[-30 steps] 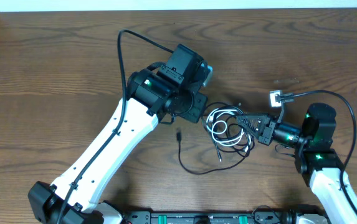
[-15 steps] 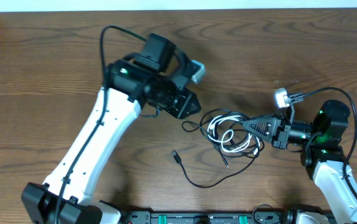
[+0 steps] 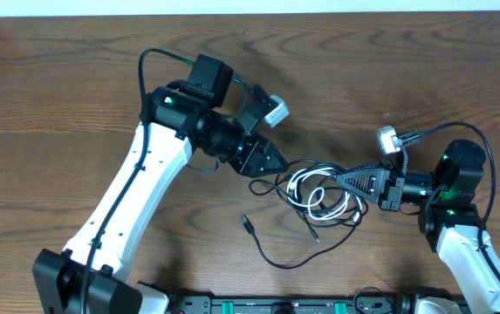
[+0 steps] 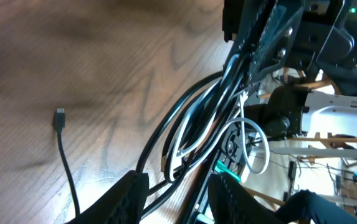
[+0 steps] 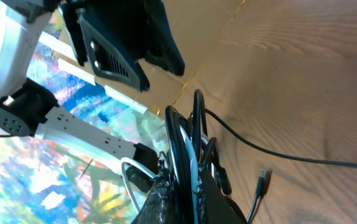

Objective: Untangle cables

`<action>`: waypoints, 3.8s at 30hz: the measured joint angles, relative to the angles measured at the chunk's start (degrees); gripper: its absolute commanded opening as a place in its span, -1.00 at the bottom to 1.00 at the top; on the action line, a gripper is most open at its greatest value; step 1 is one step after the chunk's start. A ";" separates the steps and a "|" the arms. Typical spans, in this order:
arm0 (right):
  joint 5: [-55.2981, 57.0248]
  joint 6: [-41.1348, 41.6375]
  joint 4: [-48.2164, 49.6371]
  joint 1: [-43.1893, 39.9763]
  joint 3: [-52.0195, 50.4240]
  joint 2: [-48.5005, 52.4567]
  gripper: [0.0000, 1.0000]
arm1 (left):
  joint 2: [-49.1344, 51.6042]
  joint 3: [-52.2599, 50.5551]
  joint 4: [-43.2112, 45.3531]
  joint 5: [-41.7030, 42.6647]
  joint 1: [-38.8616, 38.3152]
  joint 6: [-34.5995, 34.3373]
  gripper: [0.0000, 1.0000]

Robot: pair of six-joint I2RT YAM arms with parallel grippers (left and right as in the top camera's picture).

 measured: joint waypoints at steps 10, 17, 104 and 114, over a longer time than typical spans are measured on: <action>-0.02 2.84 0.02 3.17 0.00 0.00 -0.98 | -0.02 -3.10 3.63 3.04 0.00 1.73 -0.24; -0.04 4.17 0.04 3.87 0.00 0.00 -0.98 | -0.02 -3.13 3.80 3.26 0.00 2.16 -0.24; 25.86 -3.06 -3.76 4.09 0.07 0.00 -0.11 | -0.02 -7.15 6.82 3.63 3.54 1.46 -0.85; 36.89 11.17 -9.70 18.16 0.13 0.00 -0.32 | -0.02 -7.15 6.80 4.09 3.54 1.31 -0.85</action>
